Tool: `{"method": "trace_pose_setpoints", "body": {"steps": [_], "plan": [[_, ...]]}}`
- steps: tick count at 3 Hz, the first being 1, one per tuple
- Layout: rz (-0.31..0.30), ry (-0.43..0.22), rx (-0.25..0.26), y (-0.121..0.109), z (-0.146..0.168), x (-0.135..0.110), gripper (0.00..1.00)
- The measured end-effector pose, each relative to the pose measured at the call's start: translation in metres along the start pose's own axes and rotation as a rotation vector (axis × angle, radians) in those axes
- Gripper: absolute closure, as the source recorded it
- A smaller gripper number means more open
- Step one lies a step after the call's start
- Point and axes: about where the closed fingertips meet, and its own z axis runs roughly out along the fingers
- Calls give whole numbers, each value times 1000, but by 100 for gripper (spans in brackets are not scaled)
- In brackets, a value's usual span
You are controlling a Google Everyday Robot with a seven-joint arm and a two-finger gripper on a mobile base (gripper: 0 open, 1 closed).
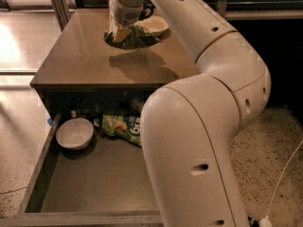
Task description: Place green jalapeno chip bag into top drawer
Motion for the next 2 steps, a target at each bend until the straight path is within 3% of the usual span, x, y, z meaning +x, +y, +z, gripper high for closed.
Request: {"method": "trace_pose_setpoints", "body": {"steps": [1,2], "plan": [[30,50,159,-3,-61,-3,100],[6,61,196,4,-87,-17,100]]}}
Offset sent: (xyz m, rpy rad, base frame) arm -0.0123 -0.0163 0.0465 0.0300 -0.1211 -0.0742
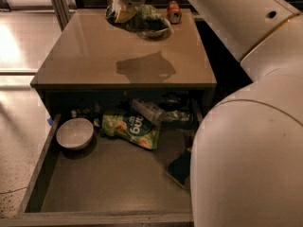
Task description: Place green jalapeno chip bag into top drawer
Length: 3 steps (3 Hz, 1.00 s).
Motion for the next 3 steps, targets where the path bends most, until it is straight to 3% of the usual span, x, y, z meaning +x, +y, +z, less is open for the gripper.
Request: {"method": "trace_pose_setpoints", "body": {"steps": [1,3], "plan": [[0,0,0,0,0,0,100],[-9,45,78,-11,-7,6,100]]}}
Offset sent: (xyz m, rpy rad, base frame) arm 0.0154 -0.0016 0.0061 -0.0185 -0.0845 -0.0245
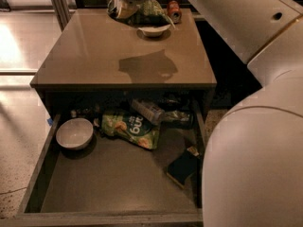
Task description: Place green jalapeno chip bag into top drawer
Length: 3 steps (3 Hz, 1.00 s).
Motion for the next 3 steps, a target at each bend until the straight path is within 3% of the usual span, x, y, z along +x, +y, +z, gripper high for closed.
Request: {"method": "trace_pose_setpoints", "body": {"steps": [1,2,3], "plan": [[-25,57,76,12,-29,5,100],[-56,105,112,39,-53,7,100],[-62,144,126,85,-84,11,100]]}}
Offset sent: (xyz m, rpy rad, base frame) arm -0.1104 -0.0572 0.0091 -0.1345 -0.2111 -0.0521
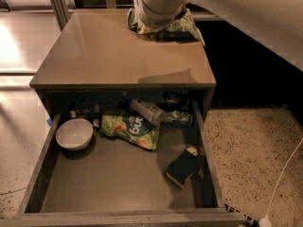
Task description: Place green jalapeno chip bag into top drawer
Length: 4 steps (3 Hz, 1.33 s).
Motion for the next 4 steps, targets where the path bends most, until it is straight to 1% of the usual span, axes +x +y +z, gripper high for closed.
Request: {"method": "trace_pose_setpoints", "body": {"steps": [1,2,3,4], "plan": [[6,17,-1,24,-17,4,100],[23,14,-36,56,-18,4,100],[37,-8,-100,86,-1,2,100],[37,-8,-100,86,-1,2,100]]}}
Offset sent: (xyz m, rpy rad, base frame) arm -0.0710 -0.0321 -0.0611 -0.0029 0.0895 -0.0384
